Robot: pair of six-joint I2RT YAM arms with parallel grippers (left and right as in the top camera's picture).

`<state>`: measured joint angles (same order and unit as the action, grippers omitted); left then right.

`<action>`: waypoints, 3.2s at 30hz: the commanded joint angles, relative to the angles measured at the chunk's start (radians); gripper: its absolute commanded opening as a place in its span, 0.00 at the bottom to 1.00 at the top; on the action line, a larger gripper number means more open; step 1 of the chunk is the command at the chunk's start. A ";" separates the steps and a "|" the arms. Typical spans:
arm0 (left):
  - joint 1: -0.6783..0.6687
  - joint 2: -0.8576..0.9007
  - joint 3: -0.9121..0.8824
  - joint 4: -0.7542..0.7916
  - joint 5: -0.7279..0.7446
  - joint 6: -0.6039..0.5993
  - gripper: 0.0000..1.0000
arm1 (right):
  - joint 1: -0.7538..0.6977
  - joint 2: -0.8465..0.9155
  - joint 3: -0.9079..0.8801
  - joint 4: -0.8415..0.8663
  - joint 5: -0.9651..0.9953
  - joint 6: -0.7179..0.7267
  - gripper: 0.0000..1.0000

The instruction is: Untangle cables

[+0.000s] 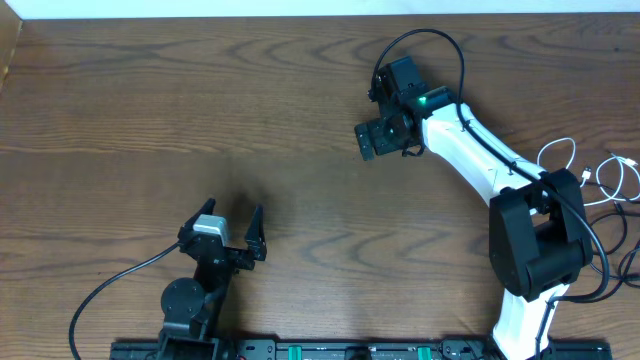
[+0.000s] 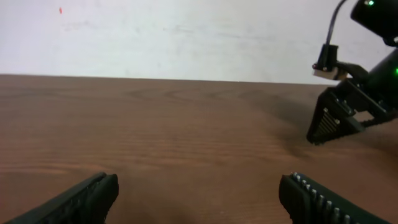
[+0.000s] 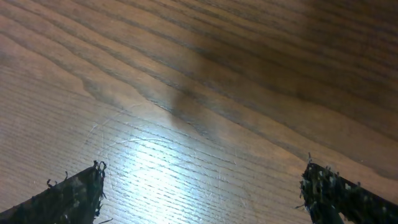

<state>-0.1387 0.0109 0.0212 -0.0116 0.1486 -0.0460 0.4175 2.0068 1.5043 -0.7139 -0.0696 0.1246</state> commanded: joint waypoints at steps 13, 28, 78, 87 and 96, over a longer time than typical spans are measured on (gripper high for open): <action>-0.018 -0.009 -0.017 -0.047 0.023 0.068 0.87 | 0.005 -0.037 0.013 0.000 0.008 -0.006 0.99; -0.018 -0.007 -0.017 -0.047 0.023 0.068 0.87 | 0.007 -0.037 0.013 0.000 0.008 -0.006 0.99; -0.018 -0.007 -0.017 -0.047 0.023 0.069 0.87 | -0.018 -0.763 -0.543 0.252 0.176 0.107 0.99; -0.018 -0.007 -0.017 -0.047 0.023 0.069 0.87 | -0.018 -1.129 -1.100 0.773 0.164 0.108 0.99; -0.018 -0.007 -0.016 -0.047 0.023 0.068 0.87 | -0.100 -1.501 -1.358 0.834 0.165 0.107 0.99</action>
<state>-0.1528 0.0105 0.0212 -0.0235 0.1547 0.0082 0.3569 0.5980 0.1986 0.1165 0.0864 0.2237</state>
